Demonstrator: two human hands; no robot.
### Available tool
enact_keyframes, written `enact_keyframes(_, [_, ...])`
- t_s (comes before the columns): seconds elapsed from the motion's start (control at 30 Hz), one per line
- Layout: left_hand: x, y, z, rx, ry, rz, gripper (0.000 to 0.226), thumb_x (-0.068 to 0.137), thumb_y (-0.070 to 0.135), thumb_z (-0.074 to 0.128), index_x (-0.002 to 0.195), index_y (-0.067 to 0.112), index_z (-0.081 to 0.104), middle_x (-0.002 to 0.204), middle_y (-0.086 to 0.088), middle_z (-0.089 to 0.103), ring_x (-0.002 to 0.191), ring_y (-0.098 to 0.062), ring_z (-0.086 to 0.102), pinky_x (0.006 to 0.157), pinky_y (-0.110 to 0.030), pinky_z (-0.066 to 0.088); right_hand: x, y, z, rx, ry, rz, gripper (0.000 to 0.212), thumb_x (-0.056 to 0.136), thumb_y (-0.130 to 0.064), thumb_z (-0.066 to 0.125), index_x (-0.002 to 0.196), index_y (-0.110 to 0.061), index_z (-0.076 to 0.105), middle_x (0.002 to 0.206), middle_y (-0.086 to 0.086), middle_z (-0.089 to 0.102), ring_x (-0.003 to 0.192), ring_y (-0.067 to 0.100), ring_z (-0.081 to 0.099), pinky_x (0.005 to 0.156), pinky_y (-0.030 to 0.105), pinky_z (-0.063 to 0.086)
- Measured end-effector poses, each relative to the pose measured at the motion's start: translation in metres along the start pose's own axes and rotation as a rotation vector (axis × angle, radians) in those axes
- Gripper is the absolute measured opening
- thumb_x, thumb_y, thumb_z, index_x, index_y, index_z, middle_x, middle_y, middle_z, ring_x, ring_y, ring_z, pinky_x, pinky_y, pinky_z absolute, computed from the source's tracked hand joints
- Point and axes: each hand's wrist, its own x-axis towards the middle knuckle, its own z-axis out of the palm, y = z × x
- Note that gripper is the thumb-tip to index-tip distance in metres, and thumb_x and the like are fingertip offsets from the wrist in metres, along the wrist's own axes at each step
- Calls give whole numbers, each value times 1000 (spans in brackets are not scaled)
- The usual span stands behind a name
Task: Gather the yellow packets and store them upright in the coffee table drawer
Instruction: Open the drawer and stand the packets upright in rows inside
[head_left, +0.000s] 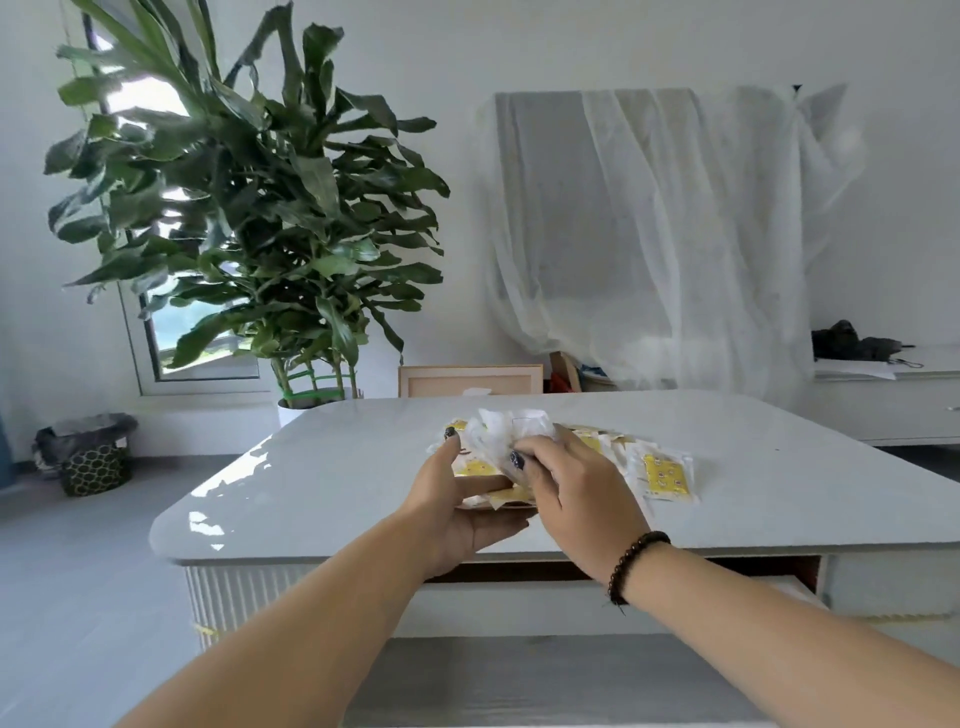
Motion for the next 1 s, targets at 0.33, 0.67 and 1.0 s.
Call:
enact_keyframes(0.33, [-56,-41,-3,-35,-76,25,52,92,37,46,108,-8,66,97,-29,68,69,-37,70,60,-42,60,-56,-28,-56,135,-408,44,46,83,-18,38,122,-37,54,111,-11,53,91,18,60,80,33,51])
enact_keyframes(0.67, [-71,-69,2,116,-84,-13,36,82,10,32,91,-5,64,79,-22,67,69,-35,65,65,-43,58,-65,-33,-90,133,-639,114,99,95,-3,36,123,-56,-43,147,-28,14,103,3,60,85,22,49])
enact_keyframes(1.0, [-71,-68,3,95,1,90,48,98,38,34,99,3,67,73,-17,72,65,-31,67,53,-35,55,-72,-35,-62,271,-622,221,46,95,-29,51,138,-27,35,134,-11,46,112,-4,41,90,0,31])
